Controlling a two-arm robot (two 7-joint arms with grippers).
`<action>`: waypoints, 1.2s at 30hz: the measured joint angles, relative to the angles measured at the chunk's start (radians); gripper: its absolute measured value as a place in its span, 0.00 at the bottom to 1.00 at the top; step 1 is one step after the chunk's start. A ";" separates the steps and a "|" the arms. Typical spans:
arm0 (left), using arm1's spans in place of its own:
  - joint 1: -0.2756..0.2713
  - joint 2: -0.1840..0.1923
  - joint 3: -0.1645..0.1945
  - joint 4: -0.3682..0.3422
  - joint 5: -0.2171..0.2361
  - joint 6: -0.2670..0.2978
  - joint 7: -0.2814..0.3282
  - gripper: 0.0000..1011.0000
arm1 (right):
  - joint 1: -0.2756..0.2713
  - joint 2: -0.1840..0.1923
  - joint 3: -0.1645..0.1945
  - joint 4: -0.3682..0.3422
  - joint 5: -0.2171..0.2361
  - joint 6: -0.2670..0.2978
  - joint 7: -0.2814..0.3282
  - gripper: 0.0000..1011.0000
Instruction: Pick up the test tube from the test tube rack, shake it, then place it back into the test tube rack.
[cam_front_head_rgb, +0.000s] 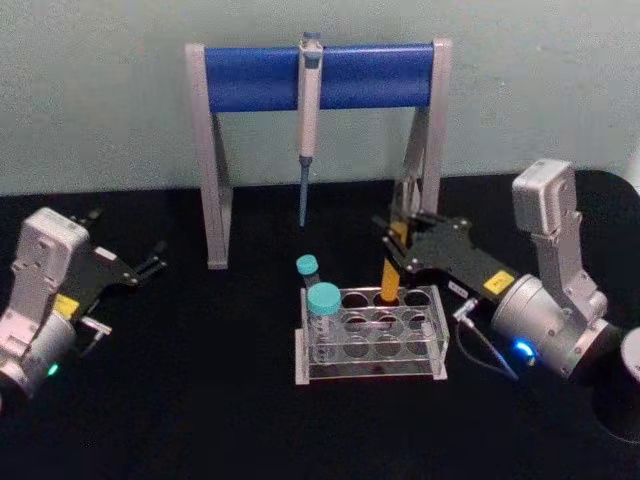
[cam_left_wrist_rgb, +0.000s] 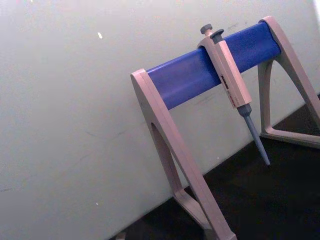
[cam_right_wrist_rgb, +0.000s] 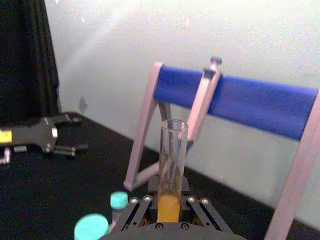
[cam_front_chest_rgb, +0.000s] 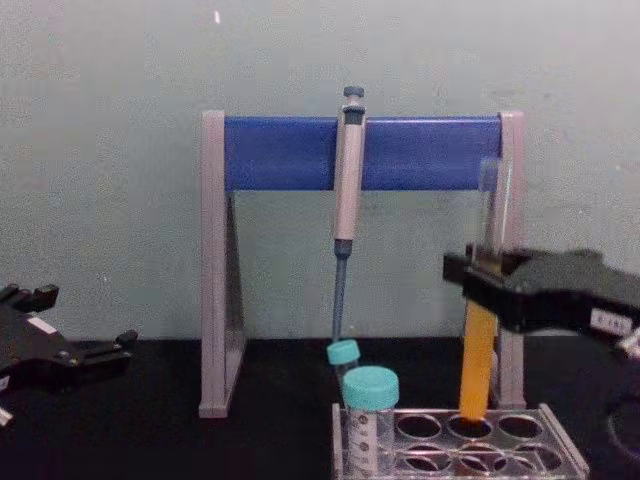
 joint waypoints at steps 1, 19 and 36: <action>0.000 0.000 0.000 0.000 0.000 0.000 0.000 0.99 | 0.001 0.000 0.004 -0.010 0.004 0.000 0.003 0.23; 0.000 0.000 0.000 0.000 0.000 0.000 0.000 0.99 | 0.070 -0.029 -0.004 0.012 0.009 -0.006 0.010 0.23; 0.000 0.000 0.000 0.000 0.000 0.000 0.000 0.99 | 0.013 0.012 0.043 -0.040 -0.012 0.026 -0.035 0.23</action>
